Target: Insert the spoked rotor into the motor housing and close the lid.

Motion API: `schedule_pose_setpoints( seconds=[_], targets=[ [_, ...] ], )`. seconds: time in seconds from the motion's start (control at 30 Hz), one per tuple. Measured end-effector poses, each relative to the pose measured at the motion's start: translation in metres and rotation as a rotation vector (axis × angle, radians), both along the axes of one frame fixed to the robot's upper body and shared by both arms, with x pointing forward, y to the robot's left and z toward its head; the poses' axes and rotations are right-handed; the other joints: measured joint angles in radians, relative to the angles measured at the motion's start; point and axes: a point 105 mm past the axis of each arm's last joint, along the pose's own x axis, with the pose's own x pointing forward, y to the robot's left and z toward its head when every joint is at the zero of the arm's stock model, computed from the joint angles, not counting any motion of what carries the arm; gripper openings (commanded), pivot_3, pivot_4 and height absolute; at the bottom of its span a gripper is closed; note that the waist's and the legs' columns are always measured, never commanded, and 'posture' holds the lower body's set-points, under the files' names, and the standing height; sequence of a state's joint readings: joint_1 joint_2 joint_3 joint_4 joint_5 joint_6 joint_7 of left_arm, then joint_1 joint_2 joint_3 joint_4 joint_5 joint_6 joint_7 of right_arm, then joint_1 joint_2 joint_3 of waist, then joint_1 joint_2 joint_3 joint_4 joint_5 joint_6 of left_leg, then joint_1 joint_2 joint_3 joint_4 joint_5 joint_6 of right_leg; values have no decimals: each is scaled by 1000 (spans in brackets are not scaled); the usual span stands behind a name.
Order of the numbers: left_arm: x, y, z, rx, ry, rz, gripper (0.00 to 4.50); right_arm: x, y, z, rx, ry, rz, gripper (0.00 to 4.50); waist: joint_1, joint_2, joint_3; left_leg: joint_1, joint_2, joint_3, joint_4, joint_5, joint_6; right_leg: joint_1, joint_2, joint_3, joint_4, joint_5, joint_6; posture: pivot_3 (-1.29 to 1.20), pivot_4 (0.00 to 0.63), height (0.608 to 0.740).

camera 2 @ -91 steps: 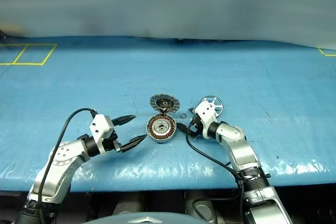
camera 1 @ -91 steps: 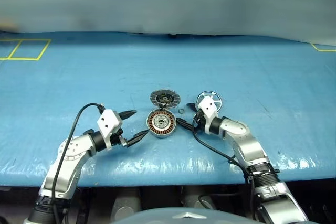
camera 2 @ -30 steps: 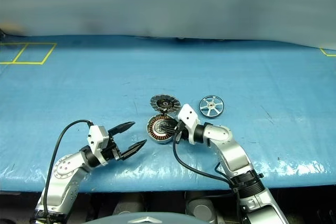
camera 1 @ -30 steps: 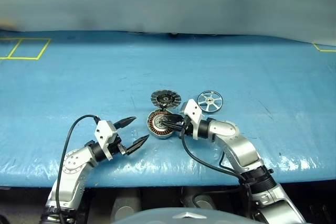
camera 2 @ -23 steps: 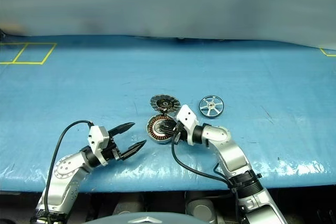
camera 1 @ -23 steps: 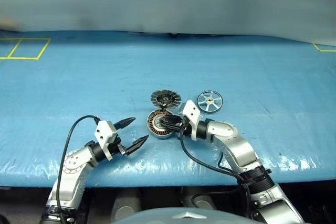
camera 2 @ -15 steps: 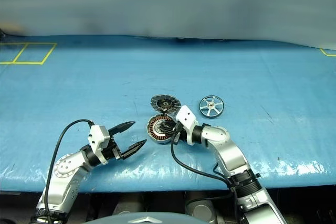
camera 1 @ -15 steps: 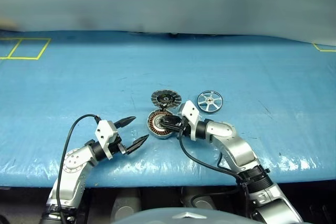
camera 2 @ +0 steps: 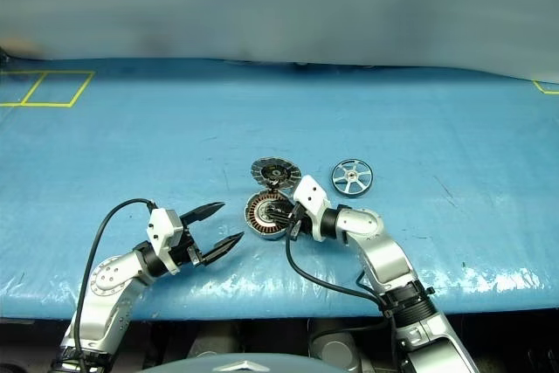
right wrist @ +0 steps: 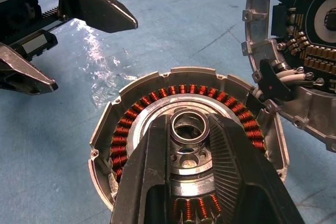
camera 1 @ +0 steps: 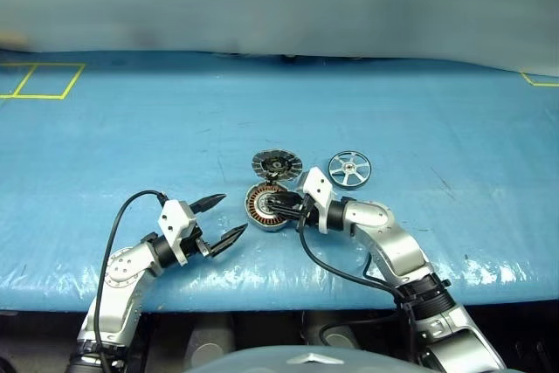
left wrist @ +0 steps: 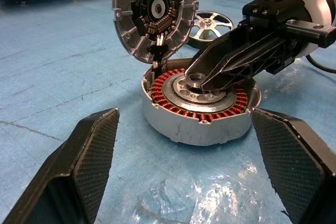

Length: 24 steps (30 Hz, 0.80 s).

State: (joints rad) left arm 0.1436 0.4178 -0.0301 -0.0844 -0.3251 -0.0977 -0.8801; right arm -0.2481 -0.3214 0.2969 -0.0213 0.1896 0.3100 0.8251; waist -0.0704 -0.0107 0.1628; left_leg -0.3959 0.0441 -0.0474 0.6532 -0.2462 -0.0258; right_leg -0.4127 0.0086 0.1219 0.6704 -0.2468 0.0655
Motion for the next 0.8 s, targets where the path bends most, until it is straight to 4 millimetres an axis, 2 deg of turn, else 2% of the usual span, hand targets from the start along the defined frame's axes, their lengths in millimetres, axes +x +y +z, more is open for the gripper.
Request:
schedule_pose_setpoints(
  seconds=[0.17,0.37,0.63,0.8],
  targets=[
    [1,0,0,1,0,6,4265,0,0,0,-1,0,5,692,0,0,0,0,0,0,-2,0,0,0,0,0,-2,0,0,0,150,740],
    [1,0,0,4,-5,7,4265,-1,1,0,-1,-4,12,2597,1,0,0,0,0,0,-4,0,0,0,0,0,-5,1,1,0,150,740],
    [1,0,0,9,-8,7,4265,-2,4,3,20,-6,21,2597,1,0,0,0,0,0,-4,0,0,0,0,0,-5,1,1,0,150,740],
    [1,0,0,9,-15,6,4265,-4,7,11,72,-2,28,2597,1,0,0,0,0,0,-5,0,0,0,0,0,-5,1,1,0,150,740]
  ],
)
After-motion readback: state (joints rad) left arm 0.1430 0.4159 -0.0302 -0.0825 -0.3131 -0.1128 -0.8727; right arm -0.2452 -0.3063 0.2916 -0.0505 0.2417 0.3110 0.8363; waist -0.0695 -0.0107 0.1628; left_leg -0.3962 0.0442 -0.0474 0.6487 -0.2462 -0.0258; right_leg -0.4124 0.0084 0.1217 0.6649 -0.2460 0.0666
